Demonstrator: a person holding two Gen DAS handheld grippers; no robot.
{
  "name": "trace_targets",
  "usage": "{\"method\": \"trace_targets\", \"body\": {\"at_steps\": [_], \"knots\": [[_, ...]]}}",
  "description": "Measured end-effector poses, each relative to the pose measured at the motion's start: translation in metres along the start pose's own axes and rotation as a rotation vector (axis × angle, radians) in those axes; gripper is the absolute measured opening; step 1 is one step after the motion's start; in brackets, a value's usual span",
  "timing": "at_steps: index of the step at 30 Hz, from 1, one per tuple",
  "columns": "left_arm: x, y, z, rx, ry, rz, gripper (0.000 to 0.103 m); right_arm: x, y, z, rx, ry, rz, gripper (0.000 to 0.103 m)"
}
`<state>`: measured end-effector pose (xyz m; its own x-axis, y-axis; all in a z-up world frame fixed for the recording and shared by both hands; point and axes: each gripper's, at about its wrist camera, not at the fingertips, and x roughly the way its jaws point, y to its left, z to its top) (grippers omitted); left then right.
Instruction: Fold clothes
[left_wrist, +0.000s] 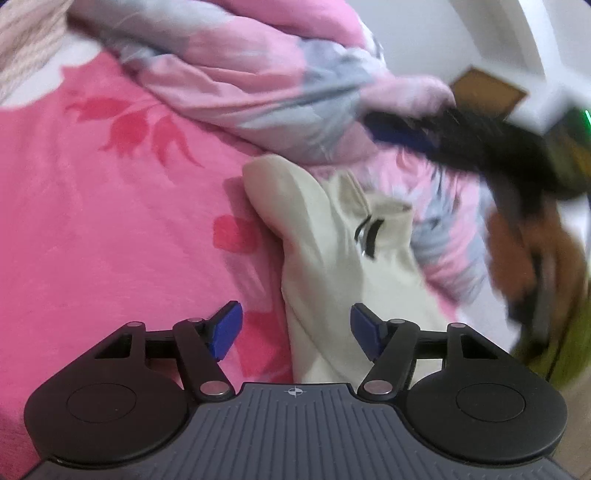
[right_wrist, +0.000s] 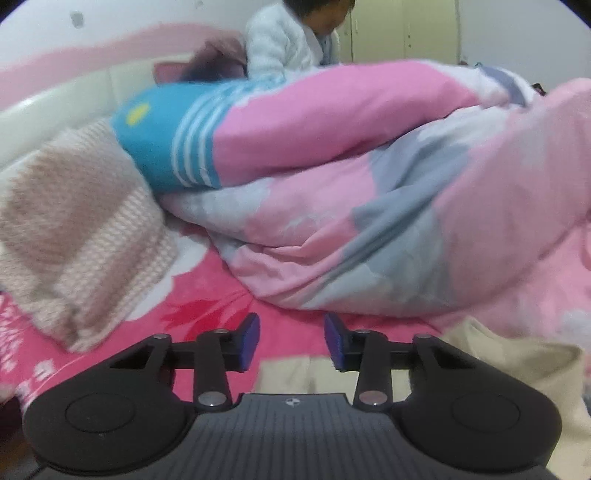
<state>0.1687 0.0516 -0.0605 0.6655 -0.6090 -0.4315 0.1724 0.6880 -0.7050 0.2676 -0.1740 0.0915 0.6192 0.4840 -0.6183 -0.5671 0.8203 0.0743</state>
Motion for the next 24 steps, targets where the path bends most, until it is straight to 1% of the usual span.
{"method": "trace_targets", "body": {"at_steps": [2,3,4,6,8,9,11,14,17,19,20,22,24], "knots": [[0.002,-0.005,-0.003,0.032,0.002,0.008,0.065,-0.012,-0.005,-0.019,-0.017,0.022,0.026,0.037],[0.004,-0.009,-0.006,0.063,0.006,0.021,0.065,-0.017,-0.007,-0.029,-0.026,0.035,0.037,0.034],[0.007,-0.013,-0.009,0.094,0.01,0.035,0.065,-0.012,-0.006,-0.04,-0.038,0.06,0.044,0.032],[0.013,-0.022,-0.016,0.172,0.01,0.084,0.065,0.007,-0.005,-0.056,-0.051,0.108,0.067,0.028],[0.018,-0.031,-0.024,0.255,0.005,0.136,0.064,0.032,-0.002,-0.068,-0.069,0.133,0.075,0.027],[0.019,-0.034,-0.029,0.299,0.0,0.162,0.064,0.047,-0.001,-0.073,-0.079,0.141,0.066,0.027],[0.02,-0.041,-0.035,0.363,-0.007,0.201,0.064,0.075,-0.007,-0.079,-0.066,0.15,0.008,0.027],[0.018,-0.038,-0.035,0.354,-0.008,0.194,0.064,0.08,-0.016,-0.075,0.013,0.095,-0.004,0.027],[0.018,-0.037,-0.035,0.344,-0.009,0.19,0.064,0.064,-0.012,-0.073,0.0,0.051,-0.059,0.028],[0.017,-0.038,-0.036,0.348,-0.01,0.197,0.064,0.05,-0.011,-0.07,-0.014,0.032,-0.058,0.028],[0.018,-0.039,-0.036,0.348,-0.01,0.2,0.064,0.046,-0.011,-0.068,-0.02,0.026,-0.036,0.028],[0.02,-0.04,-0.037,0.352,-0.011,0.204,0.064,0.047,-0.01,-0.064,-0.027,0.032,-0.005,0.028],[0.02,-0.04,-0.038,0.356,-0.012,0.206,0.064,0.071,-0.009,-0.063,-0.018,0.08,0.013,0.028]]}}
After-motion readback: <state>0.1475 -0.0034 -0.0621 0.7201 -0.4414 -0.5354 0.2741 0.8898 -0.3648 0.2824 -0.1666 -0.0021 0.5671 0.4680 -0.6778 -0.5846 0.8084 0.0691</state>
